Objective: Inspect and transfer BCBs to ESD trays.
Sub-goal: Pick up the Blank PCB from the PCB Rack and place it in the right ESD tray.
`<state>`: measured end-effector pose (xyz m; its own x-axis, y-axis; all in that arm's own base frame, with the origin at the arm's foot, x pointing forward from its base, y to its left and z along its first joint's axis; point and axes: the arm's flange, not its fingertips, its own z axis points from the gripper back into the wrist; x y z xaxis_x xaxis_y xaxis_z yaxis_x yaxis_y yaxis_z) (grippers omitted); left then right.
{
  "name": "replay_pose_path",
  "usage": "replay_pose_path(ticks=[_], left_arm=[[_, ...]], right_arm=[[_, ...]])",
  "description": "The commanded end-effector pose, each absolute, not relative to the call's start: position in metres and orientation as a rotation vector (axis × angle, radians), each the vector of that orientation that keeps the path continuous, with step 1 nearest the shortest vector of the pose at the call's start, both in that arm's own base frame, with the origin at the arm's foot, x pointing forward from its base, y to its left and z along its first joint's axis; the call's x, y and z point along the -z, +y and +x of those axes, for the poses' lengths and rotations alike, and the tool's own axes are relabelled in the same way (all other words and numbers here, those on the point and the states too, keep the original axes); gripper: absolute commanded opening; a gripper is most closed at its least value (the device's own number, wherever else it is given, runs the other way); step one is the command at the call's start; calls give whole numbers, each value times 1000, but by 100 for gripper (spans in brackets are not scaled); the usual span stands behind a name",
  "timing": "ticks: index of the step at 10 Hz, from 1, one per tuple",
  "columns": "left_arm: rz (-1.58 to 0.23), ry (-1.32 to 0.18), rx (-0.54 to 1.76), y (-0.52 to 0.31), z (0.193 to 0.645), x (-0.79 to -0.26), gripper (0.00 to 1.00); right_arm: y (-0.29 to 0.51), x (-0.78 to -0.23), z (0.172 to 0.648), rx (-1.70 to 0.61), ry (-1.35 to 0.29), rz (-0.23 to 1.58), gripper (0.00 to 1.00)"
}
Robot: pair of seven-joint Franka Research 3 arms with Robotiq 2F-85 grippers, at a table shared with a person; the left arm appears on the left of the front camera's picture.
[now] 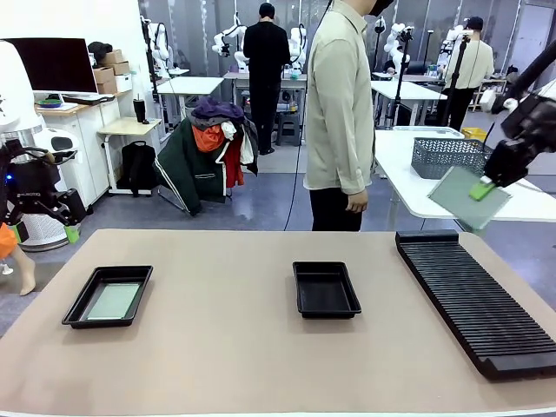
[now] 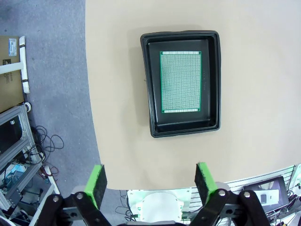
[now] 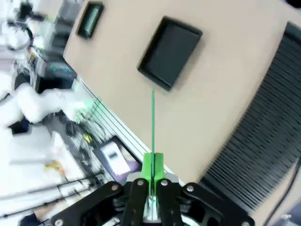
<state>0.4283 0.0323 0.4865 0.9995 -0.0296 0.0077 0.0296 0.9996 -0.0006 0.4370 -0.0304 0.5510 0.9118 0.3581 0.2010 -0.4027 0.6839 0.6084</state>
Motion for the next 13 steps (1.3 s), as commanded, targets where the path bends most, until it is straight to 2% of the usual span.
replay_pose_path(ticks=[1, 4, 7, 13], left_arm=[[-1, -17, 36, 33, 428, -485, 100], [-1, -17, 36, 33, 428, -485, 100], [-1, -17, 36, 33, 428, -485, 100], [-1, -17, 36, 33, 428, -485, 100]], right_arm=[[3, -521, 436, -269, -119, 787, 2], [64, -462, 438, -149, -137, 892, 2], [120, -412, 440, -70, -200, 919, 2], [165, -341, 453, -43, -216, 927, 2]])
